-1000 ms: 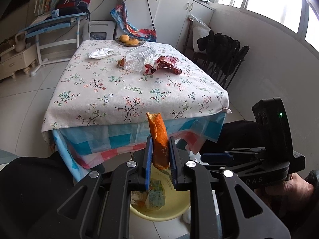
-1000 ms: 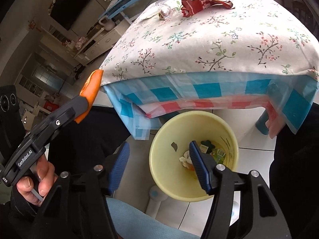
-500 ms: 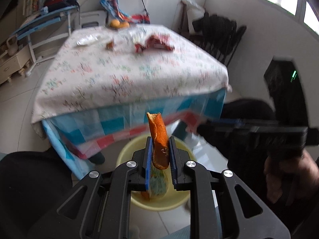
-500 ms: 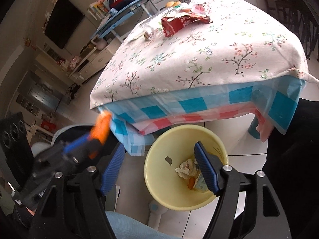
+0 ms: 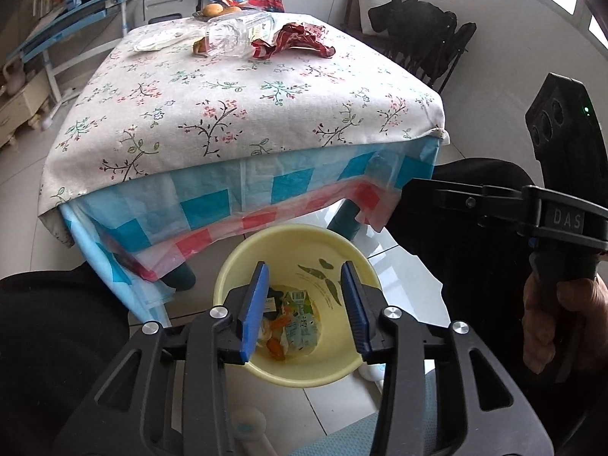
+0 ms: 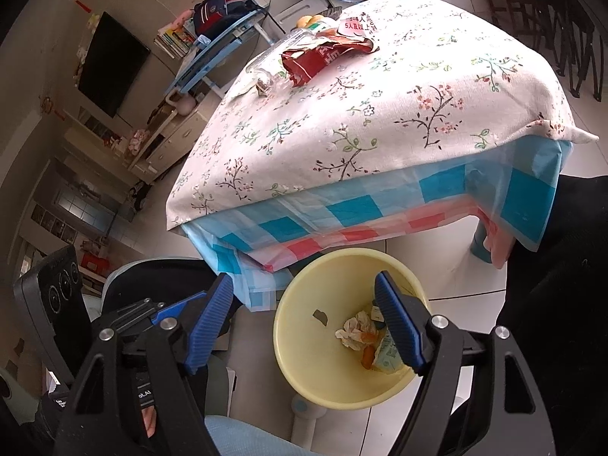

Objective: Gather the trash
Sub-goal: 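Open both grippers to drop the orange peels into the bucket, then reach the right gripper to the red-orange snack wrapper and grasp it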

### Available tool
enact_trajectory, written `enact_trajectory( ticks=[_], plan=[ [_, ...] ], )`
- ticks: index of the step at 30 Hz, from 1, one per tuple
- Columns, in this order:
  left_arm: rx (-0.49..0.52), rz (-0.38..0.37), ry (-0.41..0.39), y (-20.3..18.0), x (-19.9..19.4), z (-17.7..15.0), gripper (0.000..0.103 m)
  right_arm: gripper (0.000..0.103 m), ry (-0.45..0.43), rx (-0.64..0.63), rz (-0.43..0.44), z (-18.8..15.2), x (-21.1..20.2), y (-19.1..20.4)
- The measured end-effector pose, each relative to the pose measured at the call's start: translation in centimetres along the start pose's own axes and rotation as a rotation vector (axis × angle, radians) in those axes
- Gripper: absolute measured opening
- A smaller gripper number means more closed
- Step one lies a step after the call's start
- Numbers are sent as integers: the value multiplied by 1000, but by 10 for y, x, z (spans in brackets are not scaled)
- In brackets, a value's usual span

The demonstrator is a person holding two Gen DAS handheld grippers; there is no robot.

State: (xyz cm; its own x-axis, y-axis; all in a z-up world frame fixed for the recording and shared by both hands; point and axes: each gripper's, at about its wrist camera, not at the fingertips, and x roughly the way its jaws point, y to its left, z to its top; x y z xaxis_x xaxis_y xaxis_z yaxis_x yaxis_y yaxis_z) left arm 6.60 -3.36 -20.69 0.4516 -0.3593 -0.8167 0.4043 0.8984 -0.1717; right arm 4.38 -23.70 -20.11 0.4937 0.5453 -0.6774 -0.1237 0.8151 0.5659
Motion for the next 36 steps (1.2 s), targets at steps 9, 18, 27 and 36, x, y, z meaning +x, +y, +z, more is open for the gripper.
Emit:
enact_trajectory(
  ticks=[9, 18, 27, 36],
  plan=[
    [-37, 17, -16, 8, -2, 2, 46, 74, 0, 2, -4, 0, 0, -1],
    [-168, 51, -112, 32, -17, 7, 52, 74, -93, -20, -3, 22, -16, 4],
    [-210, 93, -158, 47, -22, 16, 53, 85, -196, -18, -22, 93, -12, 16],
    [-262, 118, -188, 73, -20, 37, 54, 88, -201, -29, -130, 166, 39, 23]
  ],
)
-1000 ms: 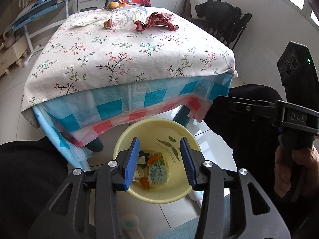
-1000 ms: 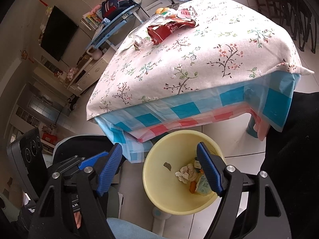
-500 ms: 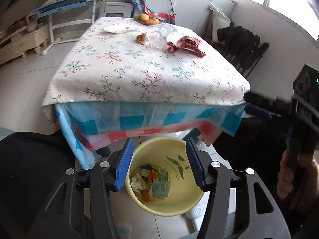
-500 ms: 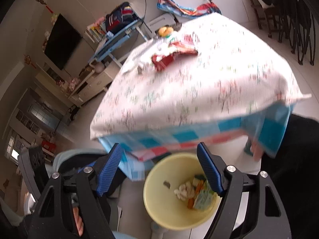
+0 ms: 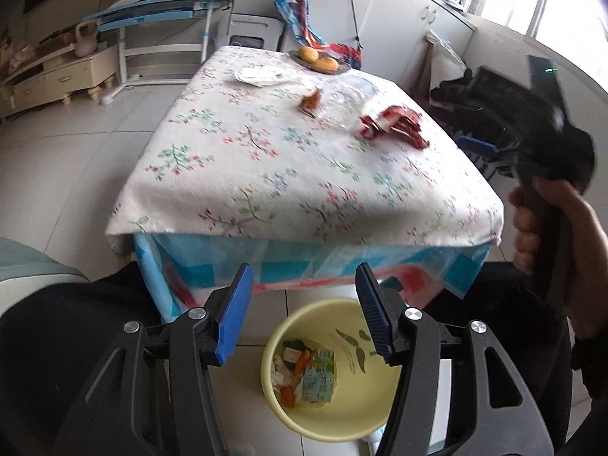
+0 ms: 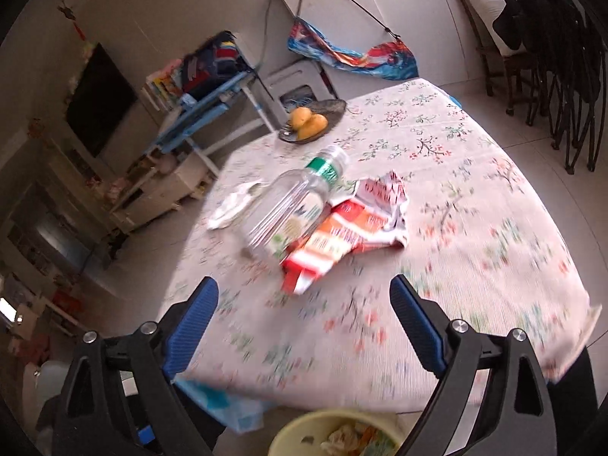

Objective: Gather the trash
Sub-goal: 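Reach the right gripper to the red-orange snack wrapper and grasp it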

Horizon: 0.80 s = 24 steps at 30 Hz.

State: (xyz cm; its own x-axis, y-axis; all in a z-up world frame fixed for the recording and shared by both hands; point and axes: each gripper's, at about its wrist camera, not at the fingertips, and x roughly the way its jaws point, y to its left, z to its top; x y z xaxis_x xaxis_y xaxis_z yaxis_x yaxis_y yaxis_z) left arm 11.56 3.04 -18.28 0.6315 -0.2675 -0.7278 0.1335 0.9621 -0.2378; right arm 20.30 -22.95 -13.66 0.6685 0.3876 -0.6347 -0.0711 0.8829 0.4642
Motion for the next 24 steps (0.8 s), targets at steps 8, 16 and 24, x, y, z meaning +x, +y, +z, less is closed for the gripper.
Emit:
enact_trajectory(
  ticks=[8, 16, 24],
  plan=[
    [-2, 6, -24, 11, 13, 36, 57, 78, 80, -40, -45, 12, 43, -18],
    [92, -28, -67, -17, 35, 95, 59, 33, 111, -66, -6, 1, 31, -43],
    [282, -54, -58, -72, 86, 172, 73, 33, 56, -56, 18, -14, 1, -71]
  ],
)
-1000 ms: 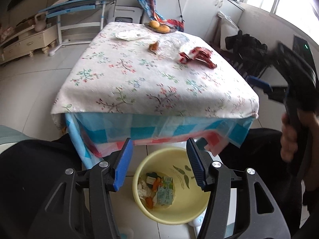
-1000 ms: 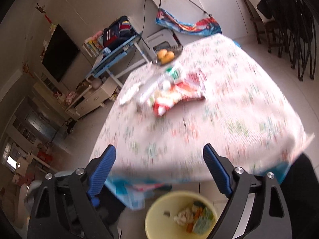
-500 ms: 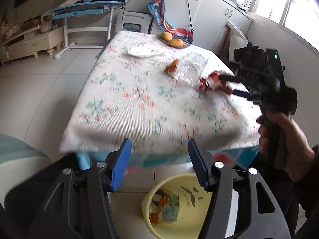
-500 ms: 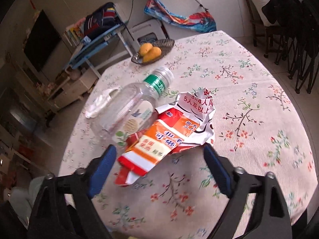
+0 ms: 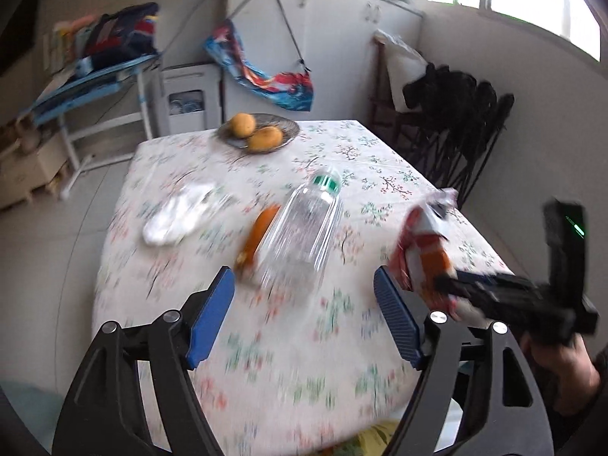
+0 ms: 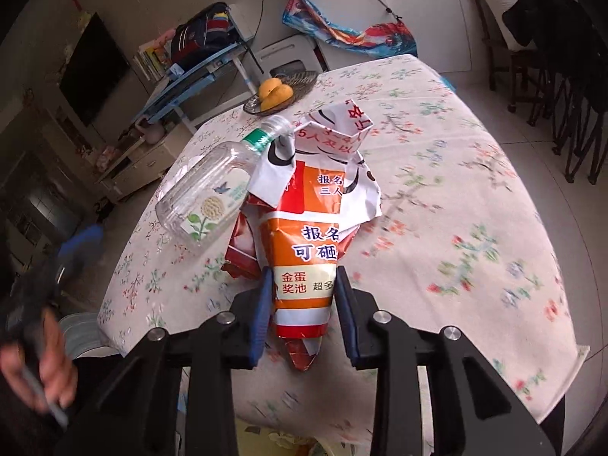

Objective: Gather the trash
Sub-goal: 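Reach the right gripper to the red-orange snack wrapper and grasp it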

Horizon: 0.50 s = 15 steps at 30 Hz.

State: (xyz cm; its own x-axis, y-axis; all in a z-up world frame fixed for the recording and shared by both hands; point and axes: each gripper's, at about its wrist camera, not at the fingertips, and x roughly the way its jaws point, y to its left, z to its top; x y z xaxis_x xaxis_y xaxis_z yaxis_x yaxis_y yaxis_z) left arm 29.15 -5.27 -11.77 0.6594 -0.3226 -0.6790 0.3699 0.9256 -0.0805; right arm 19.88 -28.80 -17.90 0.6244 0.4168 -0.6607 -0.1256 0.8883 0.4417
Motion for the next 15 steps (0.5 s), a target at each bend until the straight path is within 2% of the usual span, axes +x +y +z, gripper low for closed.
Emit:
enact_trajectory(
  ticks=[4, 11, 13, 15],
  plan=[
    [31, 14, 62, -5, 37, 21, 73, 33, -26, 58, 47, -5, -2, -11],
    [99, 65, 133, -20, 75, 30, 72, 33, -19, 97, 92, 0, 1, -14],
    [109, 69, 139, -24, 80, 31, 71, 34, -20, 107, 93, 0, 1, -16],
    [121, 76, 152, -29, 86, 34, 63, 36, -27, 106, 89, 1, -1, -16]
  ],
)
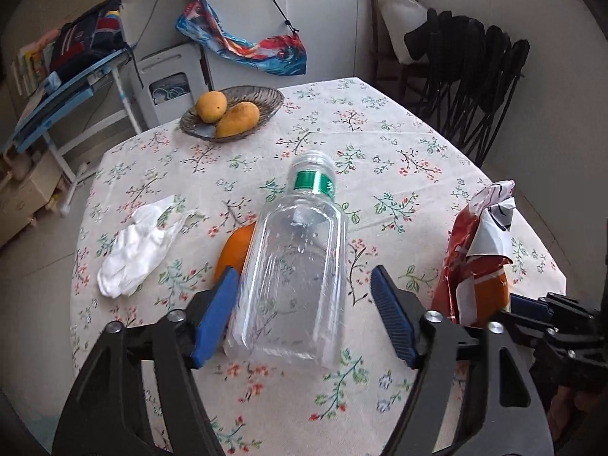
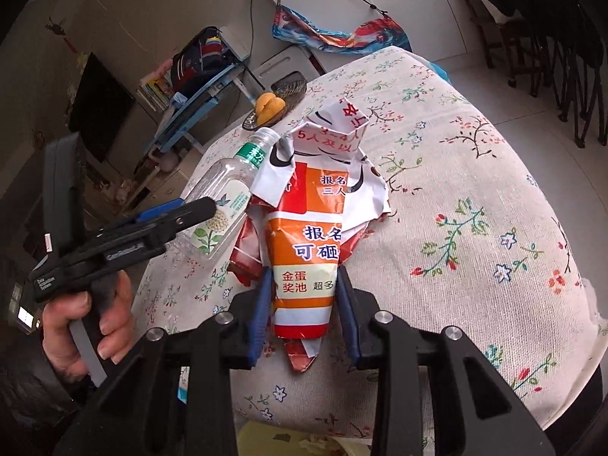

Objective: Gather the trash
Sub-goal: 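Reach the right gripper to the red-orange snack wrapper and grasp it, then grasp the clear plastic bottle with the left gripper while the right gripper lifts the wrapper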

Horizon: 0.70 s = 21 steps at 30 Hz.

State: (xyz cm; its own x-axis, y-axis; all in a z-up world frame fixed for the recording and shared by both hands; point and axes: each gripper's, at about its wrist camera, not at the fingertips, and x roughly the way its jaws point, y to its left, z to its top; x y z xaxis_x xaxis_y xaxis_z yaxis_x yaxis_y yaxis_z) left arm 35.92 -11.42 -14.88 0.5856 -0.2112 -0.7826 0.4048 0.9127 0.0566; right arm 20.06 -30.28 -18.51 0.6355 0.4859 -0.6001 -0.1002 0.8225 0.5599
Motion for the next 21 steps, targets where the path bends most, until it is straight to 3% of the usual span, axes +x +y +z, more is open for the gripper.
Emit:
enact_trajectory(
  ticks=[2, 8, 17, 21],
  plan=[
    [12, 6, 15, -4, 6, 4, 55, 37, -9, -10, -8, 0, -1, 2],
    [19, 10, 23, -12, 2, 0, 53, 37, -17, -21, -11, -1, -4, 4],
    [-44, 3, 48, 0, -41, -52, 54, 37, -26, -94, -42, -7, -12, 17],
    [-31, 23, 60, 0, -46, -58, 55, 59, -29, -100, -59, -3, -7, 20]
  ],
)
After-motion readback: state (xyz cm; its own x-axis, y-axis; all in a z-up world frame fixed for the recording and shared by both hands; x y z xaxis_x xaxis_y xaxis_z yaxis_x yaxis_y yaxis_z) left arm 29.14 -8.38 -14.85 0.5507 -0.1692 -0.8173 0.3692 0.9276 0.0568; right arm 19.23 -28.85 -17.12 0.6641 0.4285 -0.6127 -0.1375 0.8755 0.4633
